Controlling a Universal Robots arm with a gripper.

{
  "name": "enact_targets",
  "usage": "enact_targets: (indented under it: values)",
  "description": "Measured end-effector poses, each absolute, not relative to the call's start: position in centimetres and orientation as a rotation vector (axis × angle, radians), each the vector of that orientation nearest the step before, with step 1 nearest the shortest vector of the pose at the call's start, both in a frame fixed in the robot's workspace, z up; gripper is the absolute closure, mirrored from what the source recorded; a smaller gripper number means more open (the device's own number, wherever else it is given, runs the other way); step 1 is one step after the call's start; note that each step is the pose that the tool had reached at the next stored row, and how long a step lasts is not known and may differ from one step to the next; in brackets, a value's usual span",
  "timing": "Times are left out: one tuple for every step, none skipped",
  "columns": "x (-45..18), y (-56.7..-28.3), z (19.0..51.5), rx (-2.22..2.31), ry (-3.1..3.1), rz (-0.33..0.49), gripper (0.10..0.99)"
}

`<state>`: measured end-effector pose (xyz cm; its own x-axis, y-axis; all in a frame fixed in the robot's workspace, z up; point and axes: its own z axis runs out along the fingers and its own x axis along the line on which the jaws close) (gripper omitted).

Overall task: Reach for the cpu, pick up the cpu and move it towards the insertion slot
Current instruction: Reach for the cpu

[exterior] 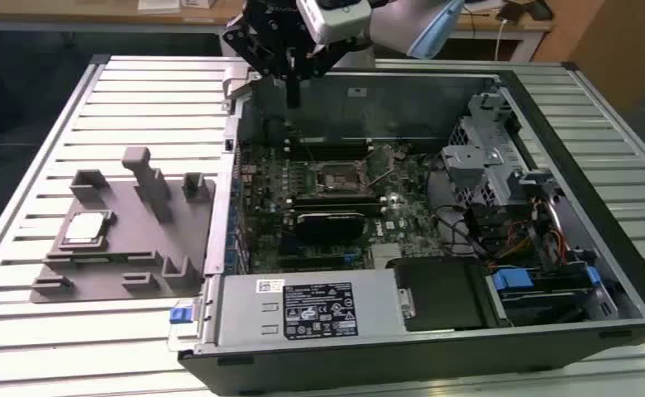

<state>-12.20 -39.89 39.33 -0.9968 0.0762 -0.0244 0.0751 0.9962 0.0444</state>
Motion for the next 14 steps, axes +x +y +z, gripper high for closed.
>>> enact_targets:
  values:
    - [-12.2,-39.89,39.33,0.118,3.112,0.068,0.98]
    - [-12.2,-39.89,39.33,0.118,3.112,0.068,0.98]
    - [-12.2,-39.89,39.33,0.118,3.112,0.068,0.98]
    - [-12.2,-39.89,39.33,0.118,3.112,0.068,0.98]
    - [-12.21,-39.89,39.33,0.118,3.112,0.068,0.98]
    - [-12.25,-39.89,39.33,0.118,3.113,0.068,0.98]
    - [-12.3,-39.89,39.33,0.118,3.112,0.068,0.98]
    - [-12.35,-39.89,39.33,0.118,3.112,0.068,0.98]
    - [-12.41,-39.9,39.33,0.118,3.112,0.068,0.98]
    - [-12.48,-39.89,39.33,0.118,3.112,0.068,0.98]
    - [-12.53,-39.89,39.33,0.118,3.112,0.068,0.98]
    - [-12.6,-39.9,39.33,0.118,3.112,0.068,0.98]
    - [-12.69,-39.9,39.33,0.118,3.112,0.068,0.98]
    - [-12.78,-39.9,39.33,0.118,3.112,0.068,0.98]
